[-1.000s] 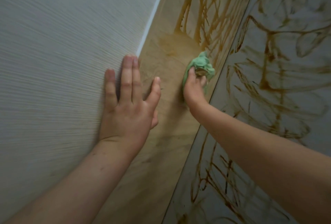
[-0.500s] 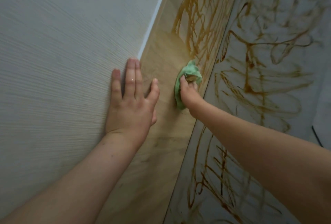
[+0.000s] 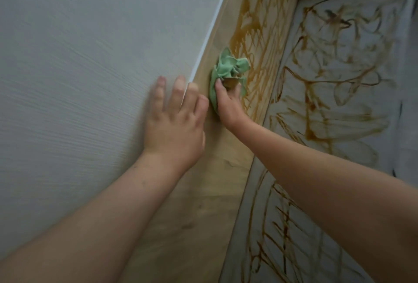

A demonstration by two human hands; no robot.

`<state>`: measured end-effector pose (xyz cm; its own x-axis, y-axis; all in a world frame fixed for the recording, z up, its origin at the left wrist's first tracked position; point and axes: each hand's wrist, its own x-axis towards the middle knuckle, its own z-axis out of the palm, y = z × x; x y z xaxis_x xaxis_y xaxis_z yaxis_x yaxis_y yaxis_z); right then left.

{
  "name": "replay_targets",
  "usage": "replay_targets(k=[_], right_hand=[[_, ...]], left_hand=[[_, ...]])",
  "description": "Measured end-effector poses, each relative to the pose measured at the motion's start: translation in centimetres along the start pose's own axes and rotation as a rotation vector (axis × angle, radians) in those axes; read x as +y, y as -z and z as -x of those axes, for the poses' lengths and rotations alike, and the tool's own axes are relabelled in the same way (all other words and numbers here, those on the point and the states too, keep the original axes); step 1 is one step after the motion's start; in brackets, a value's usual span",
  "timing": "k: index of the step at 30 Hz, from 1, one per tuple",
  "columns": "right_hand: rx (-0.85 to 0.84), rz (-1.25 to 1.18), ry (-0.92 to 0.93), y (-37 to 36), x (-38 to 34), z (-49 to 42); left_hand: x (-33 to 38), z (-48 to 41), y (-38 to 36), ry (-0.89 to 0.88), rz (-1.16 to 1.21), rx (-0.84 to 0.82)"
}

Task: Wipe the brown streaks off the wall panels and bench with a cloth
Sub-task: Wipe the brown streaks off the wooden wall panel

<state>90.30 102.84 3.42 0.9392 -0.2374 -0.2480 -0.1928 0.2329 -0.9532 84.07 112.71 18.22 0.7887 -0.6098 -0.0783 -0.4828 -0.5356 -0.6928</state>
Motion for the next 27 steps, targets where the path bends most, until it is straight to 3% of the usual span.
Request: replay_targets(k=[4,5,7,10,12,18,27], right_hand=[[-0.001,0.016,-0.429,1.9,1.9,-0.9],[-0.034,0.043,-0.447,2.1,2.1,-0.4],[-0.097,0.094,-0.307,1.9,1.5,0.7],[-0.062,-0.032,-0.021,1.3,0.8,1.0],[-0.023,-0.093,0.011,1.4,1.0,-0.3],[0.019,-0.085,-0.368,2.9,8.8,-3.7],[0.192,-0.22,-0.628,2.9,19.5,-7.9]], left_hand=[[0.1,-4.1,0.0,-0.011,-0.035,-0.031],[0.1,-5.1,0.2,-0.004,-0.046,-0.04],[-0.3,-6.8,0.3,0.014,-0.055,-0.035],[-0.5,-8.6,0.4,0.006,-0.05,-0.026],[-0.4,-9.2,0.0,0.0,-0.035,-0.026],[1.8,-10.5,-2.3,-0.044,-0.177,-0.163],[2.8,-10.9,-3.3,-0.021,-0.199,-0.169]])
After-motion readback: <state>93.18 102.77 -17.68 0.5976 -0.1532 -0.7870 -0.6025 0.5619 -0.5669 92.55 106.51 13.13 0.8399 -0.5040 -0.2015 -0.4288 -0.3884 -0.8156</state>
